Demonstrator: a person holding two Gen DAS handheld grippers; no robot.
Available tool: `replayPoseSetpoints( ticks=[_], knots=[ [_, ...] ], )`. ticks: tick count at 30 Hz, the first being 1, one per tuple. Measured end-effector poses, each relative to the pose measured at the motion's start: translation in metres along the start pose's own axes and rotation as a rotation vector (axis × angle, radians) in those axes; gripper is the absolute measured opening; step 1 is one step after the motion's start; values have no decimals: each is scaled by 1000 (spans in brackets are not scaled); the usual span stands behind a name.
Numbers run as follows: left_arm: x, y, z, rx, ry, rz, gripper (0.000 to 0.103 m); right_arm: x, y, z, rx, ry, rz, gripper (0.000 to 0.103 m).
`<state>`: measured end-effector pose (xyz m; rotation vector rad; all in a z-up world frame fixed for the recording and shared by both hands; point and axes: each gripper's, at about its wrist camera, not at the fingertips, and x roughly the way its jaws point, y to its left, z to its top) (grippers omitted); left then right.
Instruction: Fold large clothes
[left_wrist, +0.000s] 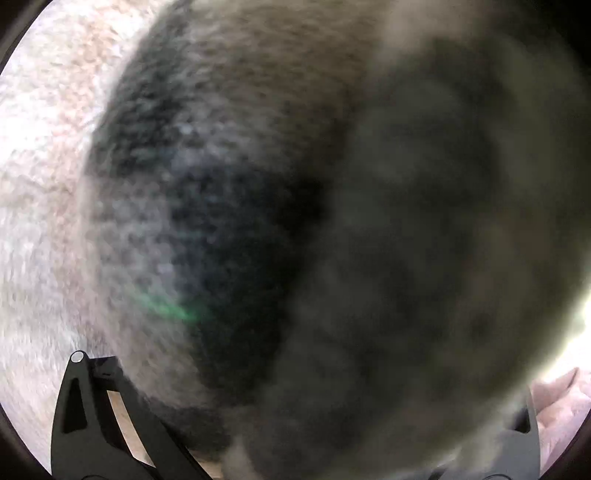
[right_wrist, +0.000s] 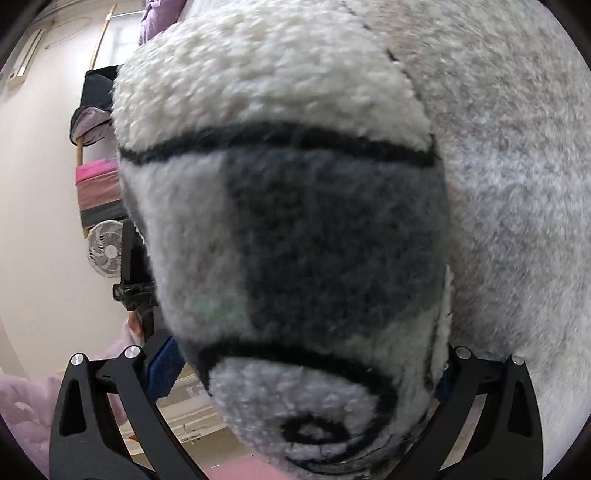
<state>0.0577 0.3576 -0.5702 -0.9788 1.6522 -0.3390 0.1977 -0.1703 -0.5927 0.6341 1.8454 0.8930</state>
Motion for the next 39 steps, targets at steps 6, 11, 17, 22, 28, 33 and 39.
replayPoseSetpoints(
  ticks=[6,11,17,22,28,33,39],
  knots=[
    [0,-19,-19,-83,-109,90,88,-10,49,-21,-96,10,-36,81],
    [-2,-64,-34,-34,-127,183,66,-17,84,-38,-108,-26,-63,68],
    [-6,-107,-51,-3,-145,255,63,-27,122,-65,-123,-68,-145,66],
    [-21,-157,-72,72,-153,294,62,-46,151,-87,-134,-113,-174,66],
    [-63,-197,-106,153,-188,315,62,-74,182,-107,-154,-184,-173,66],
    [-87,-234,-129,222,-213,341,62,-101,199,-137,-171,-244,-176,66],
    [-86,-285,-148,312,-203,340,62,-138,203,-172,-159,-314,-176,66]
  ],
)
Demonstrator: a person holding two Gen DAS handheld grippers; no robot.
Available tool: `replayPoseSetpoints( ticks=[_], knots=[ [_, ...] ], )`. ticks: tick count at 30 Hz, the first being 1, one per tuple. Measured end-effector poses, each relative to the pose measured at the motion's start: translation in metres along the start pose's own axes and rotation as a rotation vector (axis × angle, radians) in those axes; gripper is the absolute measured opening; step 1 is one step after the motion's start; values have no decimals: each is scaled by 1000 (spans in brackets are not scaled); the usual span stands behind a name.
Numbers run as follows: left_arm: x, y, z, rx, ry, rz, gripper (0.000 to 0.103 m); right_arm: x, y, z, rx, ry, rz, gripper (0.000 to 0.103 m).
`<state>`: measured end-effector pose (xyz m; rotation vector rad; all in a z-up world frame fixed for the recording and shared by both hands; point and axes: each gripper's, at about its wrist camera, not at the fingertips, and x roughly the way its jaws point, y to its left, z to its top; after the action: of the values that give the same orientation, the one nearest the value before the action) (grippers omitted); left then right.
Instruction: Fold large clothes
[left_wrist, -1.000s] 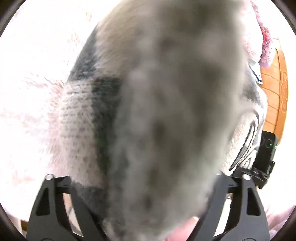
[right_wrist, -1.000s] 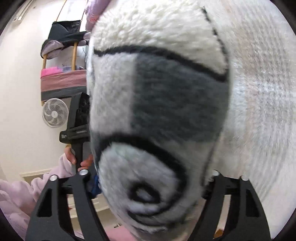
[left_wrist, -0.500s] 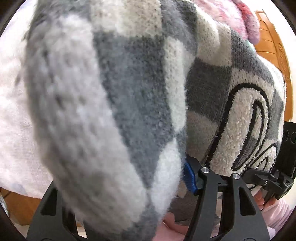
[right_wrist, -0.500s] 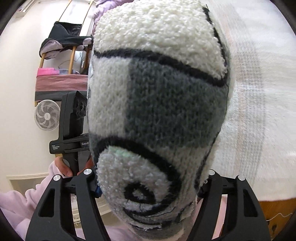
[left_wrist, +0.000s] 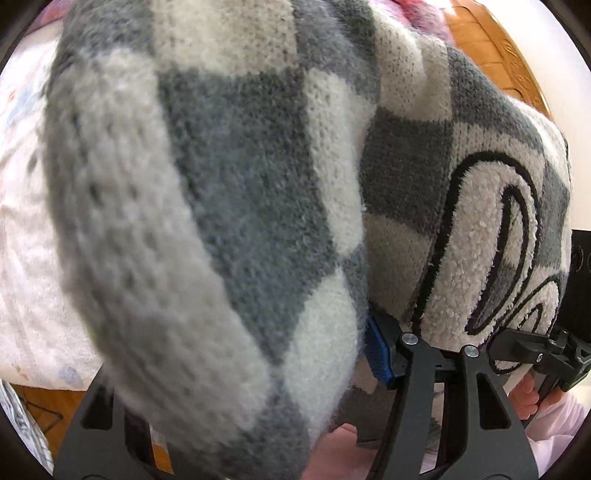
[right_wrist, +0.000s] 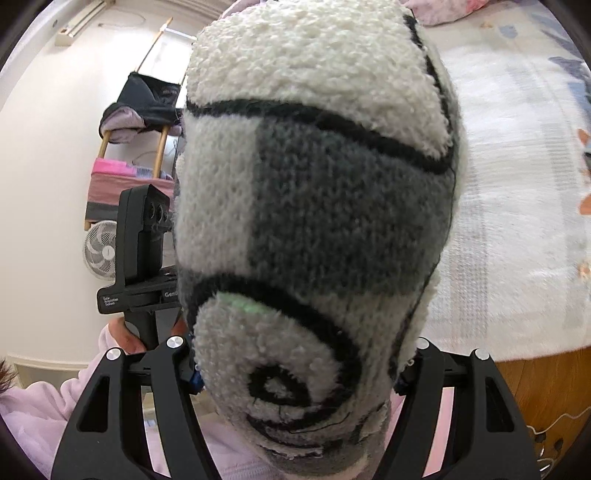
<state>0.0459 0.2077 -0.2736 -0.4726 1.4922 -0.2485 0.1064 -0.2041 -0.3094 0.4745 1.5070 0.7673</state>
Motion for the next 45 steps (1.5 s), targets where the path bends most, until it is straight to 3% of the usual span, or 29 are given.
replayPoseSetpoints(
  ticks=[12,13,17,18,20,22,24,26,29,35,40,41,45],
  knots=[
    [1,-136,36,241,2,-24,62,-105,-25,-33,87,-215,-30,66],
    [1,-146,22,260,3,-23,62,-111,-30,-35,94,-228,-29,66],
    [12,-202,37,320,4,-11,62,-144,-57,-42,118,-271,-23,66],
    [16,-205,4,335,4,-9,62,-150,-63,-43,122,-280,-18,66],
    [26,-234,8,348,3,1,62,-168,-82,-43,123,-291,-8,66],
    [39,-250,19,346,2,8,62,-184,-104,-41,118,-292,-1,66],
    [44,-299,40,331,-8,18,62,-203,-127,-36,95,-284,0,66],
    [56,-336,27,313,-28,26,62,-219,-146,-31,55,-280,-2,66],
    [86,-357,26,269,-49,45,62,-248,-177,-23,-8,-260,-4,66],
    [130,-443,-23,169,-43,49,62,-297,-227,-6,-54,-174,-16,66],
    [164,-445,-22,141,-27,31,62,-321,-245,-6,-21,-139,-33,66],
    [174,-428,-26,145,-25,29,62,-324,-246,-6,-13,-141,-40,66],
    [181,-434,-15,195,-17,-12,62,-330,-238,-8,10,-176,-76,66]
  ],
)
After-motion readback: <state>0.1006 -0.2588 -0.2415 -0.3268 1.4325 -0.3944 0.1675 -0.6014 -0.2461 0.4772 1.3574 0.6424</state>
